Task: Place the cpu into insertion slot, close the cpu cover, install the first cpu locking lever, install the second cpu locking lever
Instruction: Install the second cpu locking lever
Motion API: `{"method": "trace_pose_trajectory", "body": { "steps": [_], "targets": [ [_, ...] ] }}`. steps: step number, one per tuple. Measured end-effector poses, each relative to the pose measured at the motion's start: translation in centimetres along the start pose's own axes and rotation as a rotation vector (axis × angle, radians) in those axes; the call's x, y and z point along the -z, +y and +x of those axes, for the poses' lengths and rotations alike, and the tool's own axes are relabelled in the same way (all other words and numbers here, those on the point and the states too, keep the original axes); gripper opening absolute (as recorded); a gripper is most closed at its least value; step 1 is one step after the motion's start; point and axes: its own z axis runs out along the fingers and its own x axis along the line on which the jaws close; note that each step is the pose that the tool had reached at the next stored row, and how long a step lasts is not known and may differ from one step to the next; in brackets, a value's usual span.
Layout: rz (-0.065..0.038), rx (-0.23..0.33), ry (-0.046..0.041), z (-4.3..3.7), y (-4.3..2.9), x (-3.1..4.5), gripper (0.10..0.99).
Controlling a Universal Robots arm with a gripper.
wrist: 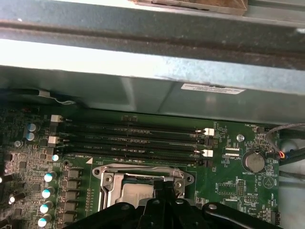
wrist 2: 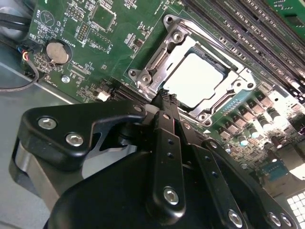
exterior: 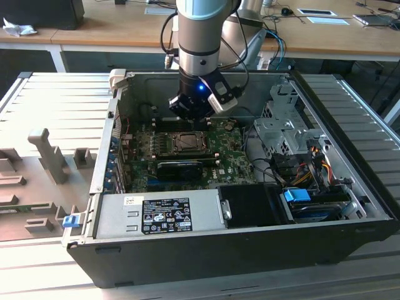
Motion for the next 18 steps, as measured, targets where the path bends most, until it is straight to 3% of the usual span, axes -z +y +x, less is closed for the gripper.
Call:
{"method": "trace_pose_trajectory", "body": {
  "steps": [6,11,18],
  "targets": [
    [0.000,0.000,0.0002,0.01,-0.17,0.10,0.106],
    [0.000,0.000,0.0000,-0.03,-0.07,0.87,0.106],
    [0.000,-0.001,0.0001,-0.04,-0.13,1.18,0.106]
  ]
}}
